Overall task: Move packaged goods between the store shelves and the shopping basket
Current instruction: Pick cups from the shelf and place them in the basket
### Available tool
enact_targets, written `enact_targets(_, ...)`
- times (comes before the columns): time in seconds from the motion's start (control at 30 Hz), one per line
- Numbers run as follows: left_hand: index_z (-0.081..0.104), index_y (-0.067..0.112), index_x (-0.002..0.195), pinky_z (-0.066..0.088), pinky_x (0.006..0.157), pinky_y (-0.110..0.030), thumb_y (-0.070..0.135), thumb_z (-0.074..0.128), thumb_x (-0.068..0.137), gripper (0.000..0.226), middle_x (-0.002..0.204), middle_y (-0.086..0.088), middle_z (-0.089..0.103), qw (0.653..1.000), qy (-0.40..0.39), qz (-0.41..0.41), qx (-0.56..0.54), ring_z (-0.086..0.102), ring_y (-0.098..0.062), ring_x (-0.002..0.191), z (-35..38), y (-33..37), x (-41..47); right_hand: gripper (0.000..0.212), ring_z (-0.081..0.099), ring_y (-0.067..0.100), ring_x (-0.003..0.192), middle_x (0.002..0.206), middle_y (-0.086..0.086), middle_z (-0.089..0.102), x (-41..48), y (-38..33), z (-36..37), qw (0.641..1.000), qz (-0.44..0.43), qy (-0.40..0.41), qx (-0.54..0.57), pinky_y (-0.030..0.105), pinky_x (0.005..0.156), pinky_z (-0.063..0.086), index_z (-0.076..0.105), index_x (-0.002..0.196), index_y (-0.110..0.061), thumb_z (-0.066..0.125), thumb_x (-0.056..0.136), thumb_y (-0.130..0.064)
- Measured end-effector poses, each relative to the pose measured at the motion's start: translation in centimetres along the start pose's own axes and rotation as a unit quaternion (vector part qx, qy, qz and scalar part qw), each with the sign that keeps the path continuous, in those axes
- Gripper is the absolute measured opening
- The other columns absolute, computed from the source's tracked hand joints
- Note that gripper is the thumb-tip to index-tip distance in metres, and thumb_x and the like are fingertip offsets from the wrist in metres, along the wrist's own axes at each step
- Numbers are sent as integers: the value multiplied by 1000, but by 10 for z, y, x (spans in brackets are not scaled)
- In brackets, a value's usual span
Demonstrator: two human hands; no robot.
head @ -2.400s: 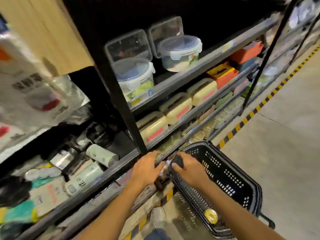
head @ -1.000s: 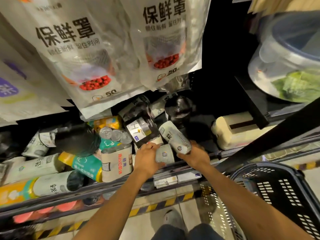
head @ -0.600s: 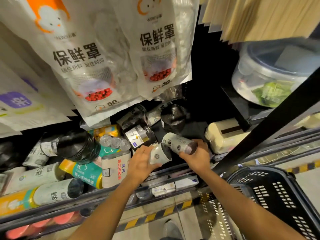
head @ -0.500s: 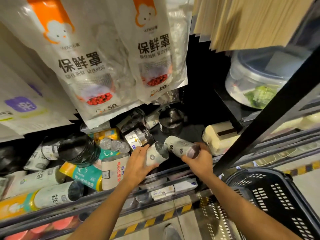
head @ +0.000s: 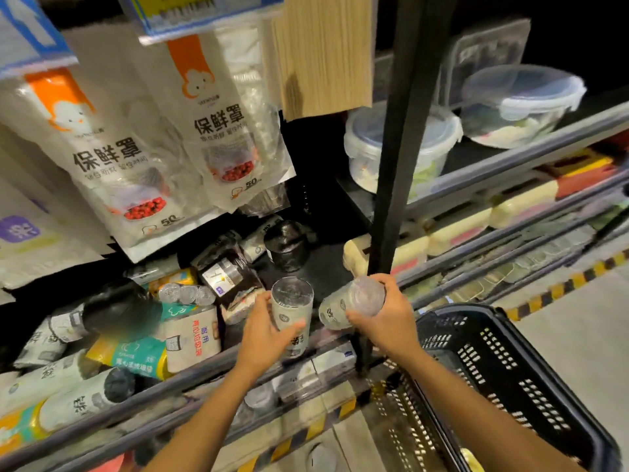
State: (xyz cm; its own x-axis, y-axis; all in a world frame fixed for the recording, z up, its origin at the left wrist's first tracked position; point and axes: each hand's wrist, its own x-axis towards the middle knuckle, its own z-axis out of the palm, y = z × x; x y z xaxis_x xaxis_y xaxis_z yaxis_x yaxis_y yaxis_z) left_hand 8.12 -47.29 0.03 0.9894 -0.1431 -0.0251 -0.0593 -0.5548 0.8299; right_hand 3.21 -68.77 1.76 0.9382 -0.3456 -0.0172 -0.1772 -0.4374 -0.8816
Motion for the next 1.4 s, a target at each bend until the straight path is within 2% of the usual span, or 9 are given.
enact_targets(0.13, 41, 30, 116, 37, 75, -5, 23, 87, 62, 71, 107, 18, 52, 998, -42, 41, 6, 53, -2, 98, 33, 38, -27, 57, 56, 14, 93, 99, -10, 59, -31, 21, -48, 999, 14, 19, -37, 35, 80, 48, 47, 107, -42, 78, 59, -38)
enact_targets(0.27, 45, 41, 110, 43, 83, -17, 31, 79, 56, 65, 107, 21, 55, 992, -98, 83, 5, 55, -3, 101, 77, 69, -50, 66, 59, 14, 94, 102, -9, 62, -61, 49, -92, 996, 37, 58, -48, 40, 82, 51, 48, 112, -38, 72, 53, -54)
enact_targets(0.53, 51, 29, 108, 38, 69, -1, 24, 90, 52, 68, 98, 19, 58, 980, -179, 89, 22, 53, 9, 89, 159, 107, -59, 62, 59, 14, 90, 98, -8, 62, -92, 94, -161, 982, 99, 146, -63, 37, 76, 52, 49, 110, -36, 78, 57, -46)
enact_targets(0.7, 49, 38, 97, 43, 72, -12, 23, 91, 45, 69, 98, 13, 61, 978, -203, 50, -2, 59, -2, 91, 206, 109, -42, 59, 61, 11, 86, 95, -13, 64, -78, 122, -183, 975, 121, 169, -83, 34, 71, 53, 46, 106, -44, 81, 59, -42)
enact_targets(0.77, 51, 40, 97, 46, 75, -12, 21, 90, 46, 67, 98, 13, 63, 977, -208, 34, -14, 59, 1, 91, 226, 106, -33, 65, 61, 12, 91, 103, -11, 64, -60, 135, -190, 975, 134, 152, -93, 36, 74, 54, 49, 116, -34, 81, 61, -43)
enact_targets(0.87, 54, 34, 105, 50, 83, -26, 31, 90, 44, 71, 96, 20, 62, 978, -208, 13, 0, 61, -5, 94, 259, 94, -14, 72, 60, 17, 97, 111, -4, 64, -23, 160, -195, 973, 148, 134, -115, 37, 79, 52, 48, 123, -24, 80, 62, -46)
enact_targets(1.03, 53, 25, 117, 41, 82, -16, 35, 88, 54, 73, 105, 12, 63, 966, -255, 1, 46, 58, -9, 100, 317, 60, 20, 68, 59, 15, 90, 102, -6, 62, 38, 214, -193, 974, 160, 93, -129, 26, 74, 42, 50, 122, -22, 80, 65, -42)
enact_targets(1.2, 46, 25, 127, 42, 88, -14, 28, 85, 59, 78, 116, 3, 59, 943, -320, -18, 92, 58, -14, 106, 380, -2, 48, 65, 60, 14, 94, 107, -5, 64, 73, 299, -176, 975, 171, 72, -121, 27, 75, 43, 51, 116, -25, 81, 62, -46)
enact_targets(1.4, 42, 26, 128, 46, 92, -29, 21, 87, 62, 80, 122, -5, 58, 891, -405, -40, 199, 56, -22, 112, 463, -77, 66, 70, 62, 24, 95, 105, 5, 66, 81, 411, -141, 971, 192, 57, -128, 41, 82, 51, 52, 119, -15, 84, 61, -35)
